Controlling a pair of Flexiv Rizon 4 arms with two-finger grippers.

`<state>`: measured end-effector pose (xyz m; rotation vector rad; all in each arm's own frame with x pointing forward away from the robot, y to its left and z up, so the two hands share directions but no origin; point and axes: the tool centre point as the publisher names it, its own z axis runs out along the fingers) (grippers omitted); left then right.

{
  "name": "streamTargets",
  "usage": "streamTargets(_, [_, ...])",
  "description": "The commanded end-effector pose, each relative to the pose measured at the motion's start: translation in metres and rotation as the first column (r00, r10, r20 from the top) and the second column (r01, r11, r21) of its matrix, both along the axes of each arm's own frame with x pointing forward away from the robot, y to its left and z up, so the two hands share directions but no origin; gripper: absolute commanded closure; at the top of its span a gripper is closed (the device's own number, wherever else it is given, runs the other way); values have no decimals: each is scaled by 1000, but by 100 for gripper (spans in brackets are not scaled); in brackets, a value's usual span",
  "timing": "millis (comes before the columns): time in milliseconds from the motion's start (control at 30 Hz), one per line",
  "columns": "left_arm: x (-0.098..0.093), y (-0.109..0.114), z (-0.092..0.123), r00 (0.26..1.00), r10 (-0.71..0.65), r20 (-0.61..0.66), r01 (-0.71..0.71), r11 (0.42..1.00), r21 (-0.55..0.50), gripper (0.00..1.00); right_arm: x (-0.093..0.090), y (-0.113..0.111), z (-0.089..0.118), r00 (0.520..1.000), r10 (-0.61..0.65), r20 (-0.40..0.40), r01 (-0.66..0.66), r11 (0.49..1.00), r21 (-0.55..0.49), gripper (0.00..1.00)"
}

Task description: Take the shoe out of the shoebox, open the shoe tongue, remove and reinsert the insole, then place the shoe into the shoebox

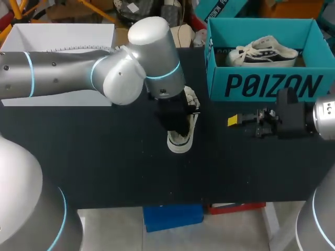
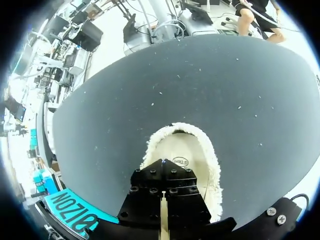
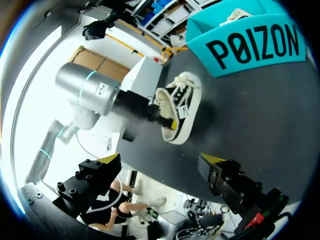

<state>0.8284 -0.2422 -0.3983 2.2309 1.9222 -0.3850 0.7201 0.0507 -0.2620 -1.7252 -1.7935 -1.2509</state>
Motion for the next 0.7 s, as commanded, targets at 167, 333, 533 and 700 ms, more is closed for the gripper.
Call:
streamTargets(167, [5, 31, 67, 998, 60, -28, -64, 985, -162, 100, 0, 1, 1, 1000, -1, -2, 1, 1000, -3, 0])
streamTargets(333, [21, 41, 96, 984, 163, -71, -177, 938, -298, 100, 0, 1, 1, 1000, -1, -2, 1, 1000, -3, 0])
streamTargets(533, [49, 53, 115, 960, 279, -21, -270, 903, -336, 100, 0, 1, 1, 1000, -1, -2, 1, 1000, -3, 0])
streamTargets(700, [74, 55, 117, 945, 325, 33, -301, 905, -300, 100, 0, 1, 1, 1000, -1, -2, 1, 1000, -3, 0])
